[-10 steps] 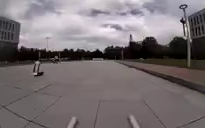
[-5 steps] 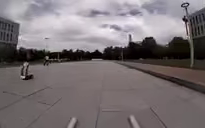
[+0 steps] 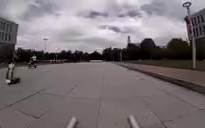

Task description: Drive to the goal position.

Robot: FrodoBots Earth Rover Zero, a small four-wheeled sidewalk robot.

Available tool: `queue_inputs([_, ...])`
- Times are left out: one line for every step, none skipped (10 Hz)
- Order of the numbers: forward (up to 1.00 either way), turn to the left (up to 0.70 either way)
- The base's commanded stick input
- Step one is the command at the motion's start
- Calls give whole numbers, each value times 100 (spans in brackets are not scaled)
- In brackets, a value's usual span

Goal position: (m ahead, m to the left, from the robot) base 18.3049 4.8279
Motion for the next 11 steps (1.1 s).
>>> queue_inputs([70,1])
queue_inputs([70,1])
queue_inputs([70,1])
queue_inputs([70,1])
queue_inputs([70,1])
queue_inputs([70,1])
queue_inputs([70,1])
queue_inputs([70,1])
queue_inputs([70,1])
queue_inputs([70,1])
queue_inputs([70,1])
